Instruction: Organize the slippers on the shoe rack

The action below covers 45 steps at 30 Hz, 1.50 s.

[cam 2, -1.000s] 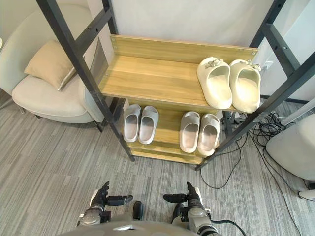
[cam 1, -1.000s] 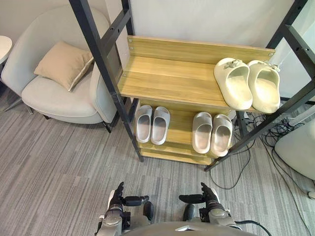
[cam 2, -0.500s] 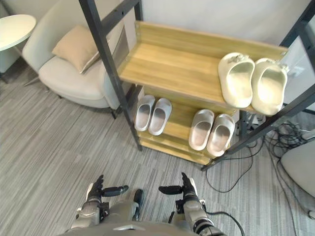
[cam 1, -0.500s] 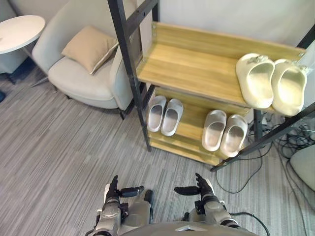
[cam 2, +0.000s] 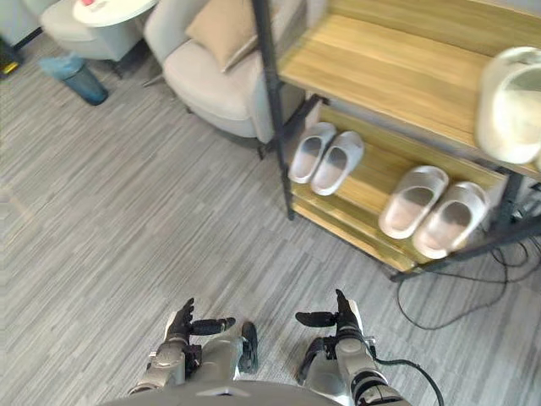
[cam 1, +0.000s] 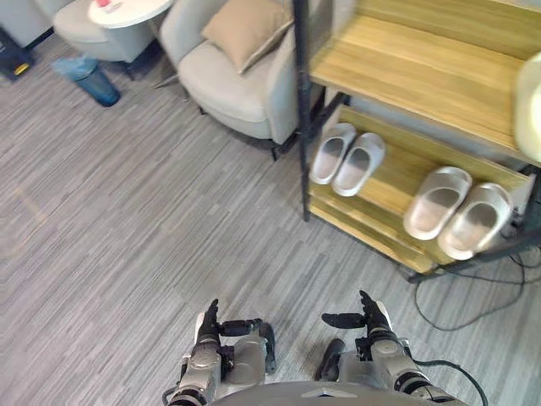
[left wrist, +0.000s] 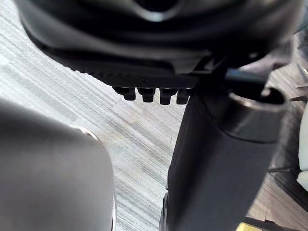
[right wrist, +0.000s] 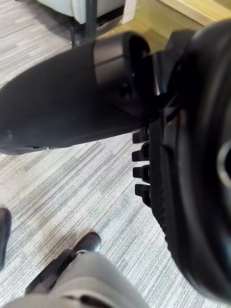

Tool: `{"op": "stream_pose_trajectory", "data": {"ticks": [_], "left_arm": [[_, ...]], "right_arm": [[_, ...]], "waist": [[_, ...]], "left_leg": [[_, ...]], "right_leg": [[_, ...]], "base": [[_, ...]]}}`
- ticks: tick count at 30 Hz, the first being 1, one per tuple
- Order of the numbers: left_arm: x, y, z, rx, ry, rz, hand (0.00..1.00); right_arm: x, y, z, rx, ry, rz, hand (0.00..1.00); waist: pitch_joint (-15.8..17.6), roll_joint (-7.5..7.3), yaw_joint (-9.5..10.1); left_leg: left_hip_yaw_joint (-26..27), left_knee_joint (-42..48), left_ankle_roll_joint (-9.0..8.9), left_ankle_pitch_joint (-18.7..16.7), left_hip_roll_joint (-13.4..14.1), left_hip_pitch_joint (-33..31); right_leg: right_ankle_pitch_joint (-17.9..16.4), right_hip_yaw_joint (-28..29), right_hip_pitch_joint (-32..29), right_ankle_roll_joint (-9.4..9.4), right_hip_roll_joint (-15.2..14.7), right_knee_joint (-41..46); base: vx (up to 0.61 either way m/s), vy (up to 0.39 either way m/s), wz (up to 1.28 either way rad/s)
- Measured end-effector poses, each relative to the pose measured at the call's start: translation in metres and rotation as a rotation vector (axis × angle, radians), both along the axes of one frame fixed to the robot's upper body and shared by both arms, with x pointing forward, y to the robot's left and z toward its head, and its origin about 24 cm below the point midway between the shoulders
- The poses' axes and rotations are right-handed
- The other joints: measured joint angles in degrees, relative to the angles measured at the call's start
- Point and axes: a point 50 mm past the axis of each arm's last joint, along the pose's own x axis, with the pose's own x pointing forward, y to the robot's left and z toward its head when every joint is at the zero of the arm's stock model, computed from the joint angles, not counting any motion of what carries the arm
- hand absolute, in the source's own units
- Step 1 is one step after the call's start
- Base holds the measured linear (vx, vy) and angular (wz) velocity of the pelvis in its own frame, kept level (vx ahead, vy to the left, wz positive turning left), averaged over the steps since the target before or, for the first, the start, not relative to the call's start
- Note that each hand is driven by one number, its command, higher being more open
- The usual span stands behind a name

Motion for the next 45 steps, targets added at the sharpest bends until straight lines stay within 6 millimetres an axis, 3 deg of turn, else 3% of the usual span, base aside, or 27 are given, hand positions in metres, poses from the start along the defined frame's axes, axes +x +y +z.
{"op": "stream_pose_trajectory", "data": {"ticks": [2,4,5,7,10,11,13,14,15,16,18,20,23,24,26,27,28,29,30,33,34,36,37,39,42,44,45], "left_arm": [[-0.002,0.002,-0.001,0.011,0.011,-0.015,1.0],[-0.009,0.004,-0.003,0.016,0.031,-0.016,1.0],[-0.011,0.004,-0.004,0.016,0.034,-0.014,1.0],[-0.015,0.008,-0.005,0.019,0.042,0.004,1.0],[-0.019,0.018,-0.005,0.025,0.046,0.049,1.0],[-0.019,0.02,-0.005,0.029,0.043,0.051,1.0],[-0.018,0.021,-0.004,0.034,0.036,0.041,1.0],[-0.018,0.02,-0.004,0.032,0.037,0.037,1.0],[-0.017,0.022,-0.004,0.037,0.033,0.044,1.0],[-0.018,0.023,-0.004,0.038,0.036,0.049,1.0],[-0.015,0.02,-0.005,0.028,0.044,0.052,1.0],[-0.02,0.022,-0.007,0.027,0.06,0.068,1.0],[-0.022,0.024,-0.007,0.027,0.064,0.074,1.0],[-0.024,0.024,-0.008,0.021,0.064,0.097,1.0],[-0.022,0.018,-0.008,-0.014,0.05,0.134,1.0],[-0.021,0.018,-0.007,-0.021,0.044,0.149,1.0],[-0.019,0.018,-0.006,-0.034,0.026,0.2,1.0],[-0.017,0.018,-0.005,-0.031,0.02,0.199,1.0],[-0.014,0.021,-0.003,-0.024,0.008,0.184,1.0],[-0.002,0.025,0.003,-0.015,-0.033,0.169,1.0],[0.003,0.027,0.005,-0.008,-0.044,0.163,1.0],[0.008,0.026,0.007,-0.002,-0.061,0.146,1.0],[0.012,0.028,0.009,0.005,-0.074,0.134,1.0],[0.014,0.032,0.011,0.023,-0.078,0.123,1.0],[0.009,0.033,0.008,0.023,-0.055,0.128,1.0],[0.003,0.031,0.006,0.02,-0.038,0.126,1.0],[0.002,0.03,0.005,0.019,-0.031,0.121,1.0]], "right_arm": [[-0.004,0.005,-0.002,0.014,0.01,0.0,1.0],[-0.008,0.015,-0.005,0.045,0.02,0.002,1.0],[-0.009,0.017,-0.005,0.051,0.023,0.004,1.0],[-0.011,0.023,-0.006,0.059,0.031,0.04,1.0],[-0.025,0.026,-0.012,0.079,0.07,0.049,1.0],[-0.026,0.026,-0.012,0.087,0.075,0.05,1.0],[-0.022,0.021,-0.01,0.086,0.061,0.056,1.0],[-0.022,0.02,-0.01,0.084,0.056,0.057,1.0],[-0.022,0.02,-0.009,0.085,0.048,0.06,1.0],[-0.021,0.021,-0.009,0.087,0.043,0.063,1.0],[-0.02,0.02,-0.008,0.09,0.039,0.056,1.0],[-0.015,0.022,-0.006,0.095,0.021,0.065,1.0],[-0.016,0.023,-0.007,0.097,0.021,0.072,1.0],[-0.019,0.023,-0.008,0.098,0.033,0.067,1.0],[-0.014,0.021,-0.006,0.097,0.019,0.051,1.0],[-0.013,0.021,-0.006,0.096,0.02,0.053,1.0],[-0.016,0.023,-0.008,0.1,0.034,0.056,1.0],[-0.018,0.026,-0.009,0.108,0.044,0.056,1.0],[-0.02,0.03,-0.01,0.115,0.051,0.056,1.0],[-0.01,0.029,-0.006,0.105,0.024,0.058,1.0],[-0.008,0.028,-0.005,0.099,0.017,0.056,1.0],[-0.013,0.024,-0.007,0.085,0.029,0.049,1.0],[-0.018,0.024,-0.009,0.084,0.047,0.044,1.0],[-0.015,0.03,-0.008,0.093,0.038,0.057,1.0],[-0.005,0.039,-0.004,0.116,0.017,0.07,1.0],[-0.002,0.045,-0.003,0.132,0.001,0.084,1.0],[-0.001,0.045,-0.002,0.133,-0.005,0.092,1.0]], "waist": [[-0.36,-0.45,0.38],[-1.72,-1.29,0.23],[-1.94,-1.29,0.31],[-2.49,-1.5,0.5],[-2.52,-3.78,0.75],[-2.69,-4.25,0.76],[-2.27,-4.32,0.0],[-2.19,-3.81,-0.14],[-2.18,-4.04,-0.16],[-2.15,-4.11,-0.13],[-1.87,-4.34,-0.15],[-1.65,-4.55,-0.83],[-1.97,-5.29,-1.26],[-2.71,-4.76,-0.76],[-2.66,-2.44,-0.73],[-2.47,-2.13,-0.52],[-1.7,-1.46,0.6],[-1.43,-1.46,0.81],[-0.62,-2.47,0.82],[0.44,-3.95,0.81],[0.93,-4.46,0.72],[1.31,-4.48,0.61],[1.02,-6.18,1.32],[0.66,-7.31,1.83],[0.87,-6.92,2.31],[1.44,-5.93,2.1],[1.61,-5.73,1.99]], "left_leg": [[-0.55,-3.18,0.19,0.32,-0.87,1.3],[-4.69,-11.72,1.12,5.13,-4.53,4.52],[-5.11,-12.85,1.39,5.75,-4.97,5.0],[-6.9,-15.71,2.52,6.53,-7.06,6.32],[-8.5,-14.76,4.27,4.7,-10.8,7.16],[-9.09,-14.3,4.47,4.31,-11.34,7.17],[-13.29,-11.46,6.96,2.63,-12.34,7.95],[-15.25,-10.83,7.1,2.29,-11.67,8.19],[-18.1,-10.36,7.16,1.94,-10.74,8.22],[-20.36,-10.37,7.17,1.79,-10.39,8.37],[-24.78,-10.33,7.26,0.89,-10.51,9.73],[-29.44,-8.36,7.02,-1.95,-11.06,11.16],[-34.74,-3.18,6.93,-6.68,-13.06,11.75],[-36.61,0.92,4.95,-9.57,-12.38,10.94],[-29.5,14.68,-3.37,-11.03,-10.69,3.34],[-27.27,17.72,-3.74,-10.89,-9.85,2.07],[-19.55,26.35,-4.23,-11.1,-6.28,-0.64],[-15.68,29.25,-3.28,-11.83,-3.97,-0.97],[-11.54,30.23,-1.98,-13.89,-1.6,-1.74],[-9.57,23.63,-1.71,-14.97,-1.03,-5.8],[-8.92,19.68,-1.62,-14.23,-1.14,-7.39],[-7.33,10.68,0.11,-6.52,-0.99,-9.46],[-6.38,11.12,3.62,-2.85,-2.28,-9.59],[-7.07,11.04,4.44,-4.66,-4.02,-9.46],[-8.34,12.6,6.31,-9.12,-5.49,-5.42],[-9.87,10.56,6.64,-11.49,-5.85,0.21],[-10.45,9.77,6.89,-12.0,-5.93,2.04]], "right_leg": [[0.88,-1.96,1.59,1.52,0.09,-2.11],[3.12,-6.37,5.21,3.0,-0.56,-6.18],[3.26,-6.87,5.55,3.1,-0.72,-6.41],[2.29,-9.09,6.28,4.39,-2.92,-4.28],[-1.29,-11.21,7.48,5.81,-9.33,3.95],[-2.07,-10.97,7.31,4.79,-10.52,6.05],[-0.43,-1.79,3.78,-2.34,-13.0,17.34],[-2.48,3.72,2.15,-1.95,-10.62,18.27],[-5.01,8.98,0.09,-1.19,-5.98,17.22],[-5.5,11.94,-1.69,-0.83,-3.16,15.92],[-4.72,17.12,-6.0,0.44,1.69,11.78],[-2.48,23.6,-8.89,3.27,5.2,5.81],[1.89,26.87,-8.74,1.71,5.12,2.08],[4.6,25.09,-7.12,-0.3,6.05,1.11],[4.29,21.37,-3.92,-1.1,7.69,-3.73],[4.23,20.97,-2.81,-1.34,8.27,-4.74],[4.04,20.06,1.85,-1.98,10.17,-7.99],[3.7,19.57,4.52,-2.44,10.94,-9.45],[3.32,18.85,8.26,-2.73,11.11,-11.53],[3.03,17.76,10.69,-2.21,9.38,-13.05],[2.33,16.37,11.63,-1.08,8.42,-13.04],[0.32,13.63,14.78,2.01,7.71,-13.03],[-1.32,12.67,16.41,3.47,6.47,-12.67],[-0.52,12.43,16.48,4.34,5.11,-11.4],[1.05,13.8,14.56,6.25,1.72,3.62],[3.45,16.63,9.71,3.68,-0.71,21.12],[1.53,18.07,7.45,3.26,-0.47,25.98]], "base": [[-0.04,0.146,0.55],[-0.05,0.16,0.93],[-0.03,0.168,0.99],[-0.02,0.183,0.59],[-0.01,0.121,0.49],[0.02,0.118,0.6],[0.08,0.143,0.81],[0.13,0.083,1.14],[0.09,-0.016,1.12],[0.18,-0.045,1.26],[0.16,-0.063,1.17],[0.2,-0.138,1.29],[0.25,-0.19,1.1],[0.37,-0.205,1.1],[0.36,-0.155,0.87],[0.47,-0.158,0.37],[0.42,-0.132,0.14],[0.51,-0.13,0.23],[0.32,-0.057,0.24],[0.36,0.033,0.18],[0.38,0.101,0.48],[0.38,0.116,0.73],[0.56,0.192,0.72],[0.56,0.217,0.55],[0.42,0.192,0.39],[0.36,0.134,0.29],[0.33,0.052,0.31]]}}
